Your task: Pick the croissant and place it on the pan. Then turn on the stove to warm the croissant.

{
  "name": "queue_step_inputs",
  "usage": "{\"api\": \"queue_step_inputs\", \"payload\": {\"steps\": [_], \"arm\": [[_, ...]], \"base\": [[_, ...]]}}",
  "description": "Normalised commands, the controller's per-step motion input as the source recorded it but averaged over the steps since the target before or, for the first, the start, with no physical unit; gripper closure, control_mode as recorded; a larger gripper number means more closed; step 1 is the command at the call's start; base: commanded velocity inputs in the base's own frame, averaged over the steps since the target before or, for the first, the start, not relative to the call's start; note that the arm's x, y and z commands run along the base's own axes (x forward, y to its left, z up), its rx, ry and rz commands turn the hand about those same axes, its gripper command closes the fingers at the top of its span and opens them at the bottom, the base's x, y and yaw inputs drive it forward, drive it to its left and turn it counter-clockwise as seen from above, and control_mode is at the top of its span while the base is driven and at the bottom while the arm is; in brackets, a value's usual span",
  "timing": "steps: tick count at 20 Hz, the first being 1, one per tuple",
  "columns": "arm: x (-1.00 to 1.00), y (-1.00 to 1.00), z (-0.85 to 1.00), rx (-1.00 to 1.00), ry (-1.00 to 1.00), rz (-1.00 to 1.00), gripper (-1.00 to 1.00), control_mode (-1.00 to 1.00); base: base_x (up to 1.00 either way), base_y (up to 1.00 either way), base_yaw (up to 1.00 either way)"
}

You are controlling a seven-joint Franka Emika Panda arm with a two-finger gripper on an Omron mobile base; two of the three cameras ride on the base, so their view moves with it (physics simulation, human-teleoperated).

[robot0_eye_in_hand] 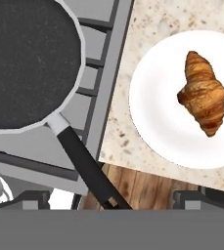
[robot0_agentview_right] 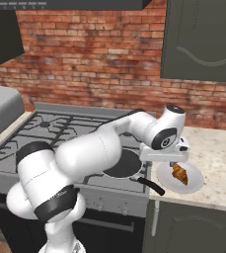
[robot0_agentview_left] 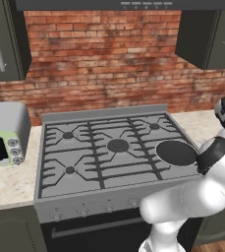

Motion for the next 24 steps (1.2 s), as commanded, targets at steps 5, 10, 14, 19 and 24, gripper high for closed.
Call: {"api": "queue_step_inputs", "payload": {"steps": [5, 10, 14, 19, 24], "arm": [[0.09, -0.08, -0.15, 0.0, 0.0, 0.0, -1.0, -1.0], [0.18, -0.07, -0.12, 0.0, 0.0, 0.0, -1.0, -1.0], [0.2, -0.1, -0.13, 0.0, 0.0, 0.01, -1.0, -1.0], [0.17, -0.21, -0.13, 0.01, 0.0, 0.02, -1.0, -1.0], [0.19, -0.38, -0.1, 0.03, 0.0, 0.04, -1.0, -1.0]], "base": [[0.0, 0.0, 0.0], [0.0, 0.0, 0.0], [0.0, 0.0, 0.0], [0.0, 0.0, 0.0], [0.0, 0.0, 0.0]]}}
